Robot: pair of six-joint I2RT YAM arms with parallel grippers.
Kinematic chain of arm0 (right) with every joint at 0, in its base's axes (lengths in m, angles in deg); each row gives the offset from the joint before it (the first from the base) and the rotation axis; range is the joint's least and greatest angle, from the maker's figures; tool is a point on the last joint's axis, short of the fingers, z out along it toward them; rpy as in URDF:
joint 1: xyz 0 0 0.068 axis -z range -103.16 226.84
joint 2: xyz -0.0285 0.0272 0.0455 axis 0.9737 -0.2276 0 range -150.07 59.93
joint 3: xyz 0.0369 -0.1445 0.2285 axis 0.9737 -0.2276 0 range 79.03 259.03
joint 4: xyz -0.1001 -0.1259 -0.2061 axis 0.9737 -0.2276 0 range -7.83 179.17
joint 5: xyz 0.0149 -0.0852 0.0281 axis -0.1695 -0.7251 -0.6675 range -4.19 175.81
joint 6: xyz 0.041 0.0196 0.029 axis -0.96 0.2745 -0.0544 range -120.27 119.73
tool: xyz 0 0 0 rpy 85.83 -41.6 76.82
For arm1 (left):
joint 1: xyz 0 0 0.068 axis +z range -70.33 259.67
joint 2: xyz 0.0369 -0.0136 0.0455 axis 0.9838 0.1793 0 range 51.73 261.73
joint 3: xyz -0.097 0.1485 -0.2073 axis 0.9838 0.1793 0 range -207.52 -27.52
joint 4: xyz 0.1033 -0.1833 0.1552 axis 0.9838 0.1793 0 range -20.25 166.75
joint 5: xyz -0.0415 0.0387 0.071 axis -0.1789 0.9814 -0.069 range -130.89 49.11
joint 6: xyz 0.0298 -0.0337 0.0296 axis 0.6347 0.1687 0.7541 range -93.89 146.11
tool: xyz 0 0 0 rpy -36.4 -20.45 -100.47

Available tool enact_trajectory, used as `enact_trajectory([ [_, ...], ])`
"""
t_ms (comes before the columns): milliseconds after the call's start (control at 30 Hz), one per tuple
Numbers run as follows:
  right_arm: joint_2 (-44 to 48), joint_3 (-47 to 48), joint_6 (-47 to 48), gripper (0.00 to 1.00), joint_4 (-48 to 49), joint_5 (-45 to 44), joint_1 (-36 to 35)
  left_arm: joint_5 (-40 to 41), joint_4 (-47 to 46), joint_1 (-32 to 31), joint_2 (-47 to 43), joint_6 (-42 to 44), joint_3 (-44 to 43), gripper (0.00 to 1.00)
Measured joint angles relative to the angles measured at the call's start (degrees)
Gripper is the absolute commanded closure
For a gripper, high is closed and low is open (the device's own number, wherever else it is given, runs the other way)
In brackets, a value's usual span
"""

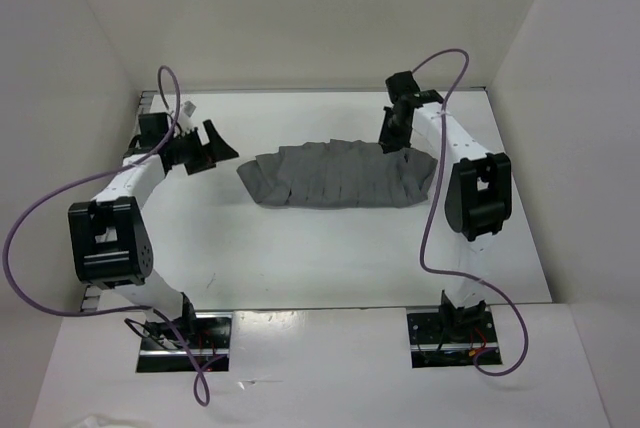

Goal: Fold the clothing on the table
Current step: Fold the skirt

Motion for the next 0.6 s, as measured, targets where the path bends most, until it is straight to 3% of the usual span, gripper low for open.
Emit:
enact_trajectory([
  [233,-1.6,8.4,0.5,1.00,-0.1,2.5,-5.0,-0.5,-2.0,0.1,7.4,-8.6,9.9,0.00],
  [600,-4.3,9.1,0.9,0.98,-1.1,2.7,-5.9,-4.3,-12.9,0.1,10.9,-18.6,12.5,0.00],
])
